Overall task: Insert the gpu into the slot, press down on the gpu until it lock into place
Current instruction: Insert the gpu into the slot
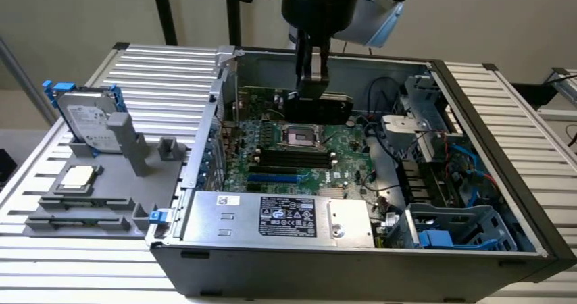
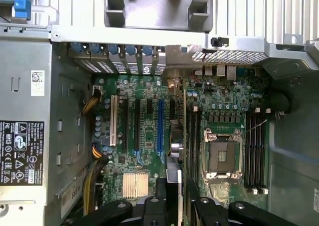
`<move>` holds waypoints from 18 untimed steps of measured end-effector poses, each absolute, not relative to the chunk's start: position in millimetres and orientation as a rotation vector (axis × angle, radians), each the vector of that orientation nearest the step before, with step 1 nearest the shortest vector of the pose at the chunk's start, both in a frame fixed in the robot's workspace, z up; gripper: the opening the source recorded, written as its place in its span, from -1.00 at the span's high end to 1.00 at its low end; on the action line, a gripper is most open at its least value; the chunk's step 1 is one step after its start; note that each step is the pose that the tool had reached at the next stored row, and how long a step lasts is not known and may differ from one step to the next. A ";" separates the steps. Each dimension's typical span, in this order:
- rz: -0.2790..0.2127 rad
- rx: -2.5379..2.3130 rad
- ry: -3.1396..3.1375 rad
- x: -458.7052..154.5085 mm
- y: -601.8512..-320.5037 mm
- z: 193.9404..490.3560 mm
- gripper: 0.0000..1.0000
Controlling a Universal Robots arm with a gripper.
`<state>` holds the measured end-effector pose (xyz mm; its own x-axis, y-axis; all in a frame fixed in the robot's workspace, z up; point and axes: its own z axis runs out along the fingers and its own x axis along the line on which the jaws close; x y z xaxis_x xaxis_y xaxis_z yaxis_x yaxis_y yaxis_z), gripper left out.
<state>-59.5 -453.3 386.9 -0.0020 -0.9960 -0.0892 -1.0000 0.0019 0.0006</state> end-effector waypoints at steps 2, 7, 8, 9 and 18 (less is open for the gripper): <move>0.098 -2.172 2.179 -60.7 -453.3 383.2 0.47; 0.098 -2.172 2.180 -61.7 -453.7 374.1 0.47; 0.098 -2.172 2.180 -61.8 -453.8 372.4 0.47; 0.098 -2.172 2.180 -61.9 -453.9 370.5 0.47; 0.097 -2.148 2.203 -67.6 -453.9 354.2 0.47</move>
<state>-67.6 -453.9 354.2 -0.0250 -0.9957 -0.0892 -0.9997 0.0251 0.0007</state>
